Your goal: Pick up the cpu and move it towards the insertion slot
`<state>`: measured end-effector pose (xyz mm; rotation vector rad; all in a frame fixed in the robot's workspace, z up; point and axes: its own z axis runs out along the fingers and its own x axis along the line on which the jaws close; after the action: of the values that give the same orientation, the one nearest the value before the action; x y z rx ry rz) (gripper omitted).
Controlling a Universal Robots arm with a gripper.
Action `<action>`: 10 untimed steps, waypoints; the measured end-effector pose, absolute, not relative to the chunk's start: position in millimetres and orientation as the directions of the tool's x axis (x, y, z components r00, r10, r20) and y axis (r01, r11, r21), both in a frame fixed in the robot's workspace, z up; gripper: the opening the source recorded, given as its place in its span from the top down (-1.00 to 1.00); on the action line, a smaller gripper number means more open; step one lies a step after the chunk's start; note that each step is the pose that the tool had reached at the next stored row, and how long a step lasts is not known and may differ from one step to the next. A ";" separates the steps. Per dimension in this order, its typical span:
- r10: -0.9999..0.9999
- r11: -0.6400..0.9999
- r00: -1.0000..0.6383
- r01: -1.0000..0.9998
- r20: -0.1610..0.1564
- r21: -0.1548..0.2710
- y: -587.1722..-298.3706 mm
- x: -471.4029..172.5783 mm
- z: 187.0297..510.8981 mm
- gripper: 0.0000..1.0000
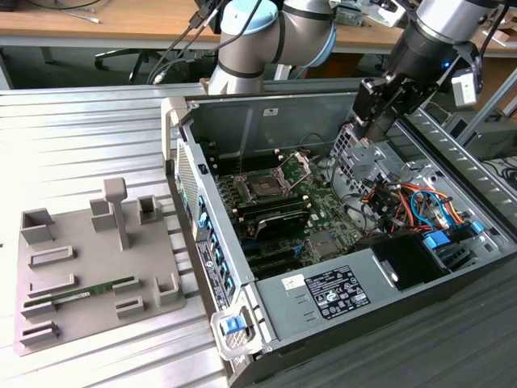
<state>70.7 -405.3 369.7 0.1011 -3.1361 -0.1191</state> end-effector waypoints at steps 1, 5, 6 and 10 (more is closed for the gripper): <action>-0.064 0.995 -0.998 -0.064 -0.001 0.076 -405.2 71.2 369.7 -0.09; -0.064 0.995 -0.998 -0.064 -0.001 0.076 -405.1 72.7 369.4 -0.09; -0.064 0.995 -0.998 -0.064 -0.001 0.076 -405.0 73.5 369.3 -0.09; -0.064 0.995 -0.998 -0.064 -0.001 0.076 -404.8 75.0 369.1 -0.09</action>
<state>75.0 -404.8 369.1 0.1011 -3.1361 -0.1191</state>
